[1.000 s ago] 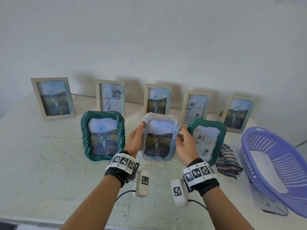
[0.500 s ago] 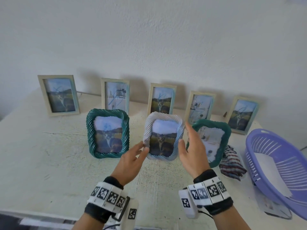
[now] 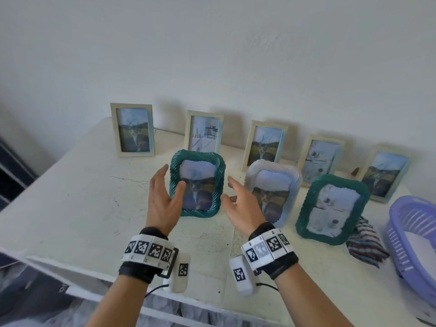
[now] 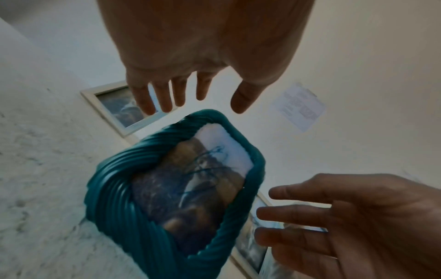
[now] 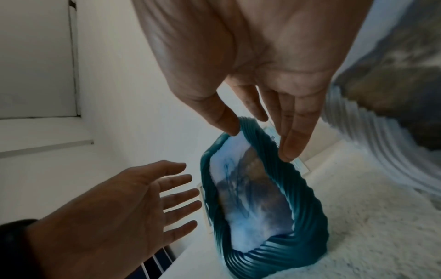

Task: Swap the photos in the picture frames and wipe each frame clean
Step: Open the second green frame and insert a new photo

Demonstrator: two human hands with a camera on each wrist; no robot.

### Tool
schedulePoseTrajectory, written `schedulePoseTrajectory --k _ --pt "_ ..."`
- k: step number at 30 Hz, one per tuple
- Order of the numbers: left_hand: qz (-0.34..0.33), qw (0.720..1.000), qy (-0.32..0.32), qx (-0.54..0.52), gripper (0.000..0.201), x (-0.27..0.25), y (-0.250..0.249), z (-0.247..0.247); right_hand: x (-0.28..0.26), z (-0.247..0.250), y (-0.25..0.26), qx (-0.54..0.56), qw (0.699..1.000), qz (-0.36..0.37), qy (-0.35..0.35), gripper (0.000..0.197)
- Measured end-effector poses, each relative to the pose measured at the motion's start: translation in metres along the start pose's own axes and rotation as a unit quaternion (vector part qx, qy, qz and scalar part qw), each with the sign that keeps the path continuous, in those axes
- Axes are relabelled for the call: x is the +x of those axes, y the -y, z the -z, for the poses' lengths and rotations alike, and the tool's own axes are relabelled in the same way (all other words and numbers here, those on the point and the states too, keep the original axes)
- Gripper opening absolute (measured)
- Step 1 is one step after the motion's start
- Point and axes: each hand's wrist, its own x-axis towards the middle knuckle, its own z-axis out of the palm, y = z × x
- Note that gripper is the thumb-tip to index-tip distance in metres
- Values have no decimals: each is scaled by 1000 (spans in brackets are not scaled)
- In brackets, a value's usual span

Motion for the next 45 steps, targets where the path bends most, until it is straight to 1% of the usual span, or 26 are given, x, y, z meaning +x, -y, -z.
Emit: schedulePoseTrajectory --k 2,4,6,8,11,13,15,18,20,23,25,26,29,31,32,33,34,36,39,41,43,45 --pt "31 999 38 -1 60 5 5 -1 12 -9 4 0 1000 -26 4 57" --pt "25 998 64 -9 67 5 7 -1 20 -17 3 13 1000 -27 -1 49" --pt "18 997 74 -5 70 1 7 0 22 -22 2 33 999 -40 -14 42" --pt "10 997 77 12 67 -3 6 4 17 -21 0 44 997 -59 -36 37" --pt "-2 997 81 11 56 -14 -1 15 -3 -9 -5 45 994 -30 -95 23" --pt "-10 994 106 -5 45 -26 -10 24 -23 3 -11 102 986 -17 -127 10" --pt "-7 989 147 -18 39 -41 -21 27 -47 16 -19 205 969 -45 -131 3" --pt "-3 977 212 -35 36 -66 -35 21 -84 27 -37 343 925 -111 -118 9" --pt "-5 970 239 -32 38 -82 -41 7 -105 31 -55 409 892 -152 -119 12" --pt "0 962 273 -11 45 -105 -48 -17 -131 38 -80 462 851 -197 -153 14" --pt "12 951 309 10 56 -121 -55 -33 -147 44 -93 490 827 -210 -178 14" --pt "19 945 325 16 61 -129 -59 -41 -154 48 -98 492 823 -213 -186 13" --pt "29 938 344 13 69 -153 -72 -65 -172 60 -106 486 832 -201 -179 8" --pt "34 930 365 4 104 -168 -78 -83 -180 69 -106 488 836 -185 -168 11" --pt "42 929 368 -9 117 -175 -80 -92 -183 74 -105 490 838 -175 -163 16" --pt "46 930 364 -31 121 -181 -82 -101 -186 78 -105 493 840 -164 -155 24" --pt "52 931 357 -53 124 -186 -83 -110 -189 81 -105 495 843 -156 -144 30" --pt "72 933 342 -88 130 -196 -89 -124 -192 87 -105 503 843 -149 -119 36" --pt "117 922 346 -132 136 -206 -97 -136 -195 94 -110 518 837 -156 -78 42" --pt "137 907 362 -168 133 -212 -102 -138 -193 100 -116 522 827 -197 -70 44" --pt "142 890 381 -207 128 -219 -104 -140 -189 106 -126 527 808 -254 -64 44" --pt "139 883 382 -235 123 -226 -100 -143 -188 114 -133 534 796 -281 -48 47"
